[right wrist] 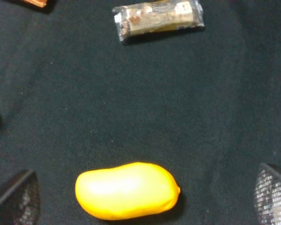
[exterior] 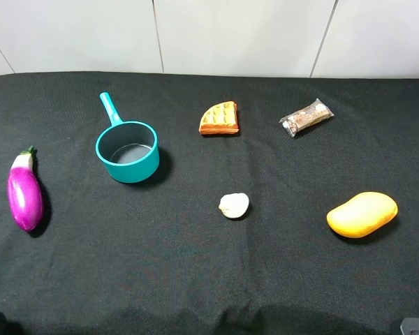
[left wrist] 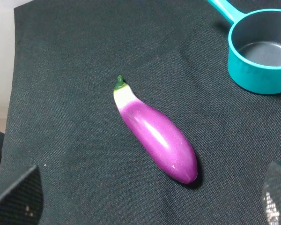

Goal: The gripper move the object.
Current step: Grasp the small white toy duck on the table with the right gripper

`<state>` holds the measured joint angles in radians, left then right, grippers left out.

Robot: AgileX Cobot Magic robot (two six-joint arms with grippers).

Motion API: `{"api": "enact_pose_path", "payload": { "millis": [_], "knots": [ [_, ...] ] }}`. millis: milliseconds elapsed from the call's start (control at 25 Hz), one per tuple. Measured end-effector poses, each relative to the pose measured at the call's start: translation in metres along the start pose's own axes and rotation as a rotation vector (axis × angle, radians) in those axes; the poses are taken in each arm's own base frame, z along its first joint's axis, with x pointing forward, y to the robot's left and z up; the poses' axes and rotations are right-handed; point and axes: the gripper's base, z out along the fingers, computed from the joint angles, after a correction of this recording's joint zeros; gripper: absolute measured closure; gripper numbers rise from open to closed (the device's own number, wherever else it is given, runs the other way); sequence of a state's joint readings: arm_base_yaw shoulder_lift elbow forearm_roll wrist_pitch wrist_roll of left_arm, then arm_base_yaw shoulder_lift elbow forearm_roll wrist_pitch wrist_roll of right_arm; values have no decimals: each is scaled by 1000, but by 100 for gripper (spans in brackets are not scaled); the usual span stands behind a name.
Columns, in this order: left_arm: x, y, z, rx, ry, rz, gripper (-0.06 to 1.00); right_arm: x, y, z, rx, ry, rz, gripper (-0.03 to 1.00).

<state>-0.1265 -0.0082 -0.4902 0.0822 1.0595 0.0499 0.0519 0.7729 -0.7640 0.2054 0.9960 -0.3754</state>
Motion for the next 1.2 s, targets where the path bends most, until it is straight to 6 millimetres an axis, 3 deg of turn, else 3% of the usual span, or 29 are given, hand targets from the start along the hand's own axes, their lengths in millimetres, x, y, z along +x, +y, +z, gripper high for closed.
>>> {"api": "enact_pose_path", "payload": {
  "millis": [320, 640, 1200],
  "knots": [
    [0, 0, 0, 0, 0, 0, -5, -11, 6, 27, -60, 75, -109, 27],
    [0, 0, 0, 0, 0, 0, -5, -21, 25, 62, -129, 152, -246, 27],
    [0, 0, 0, 0, 0, 0, -5, -29, 79, 133, -252, 205, -453, 27]
  ]
}}
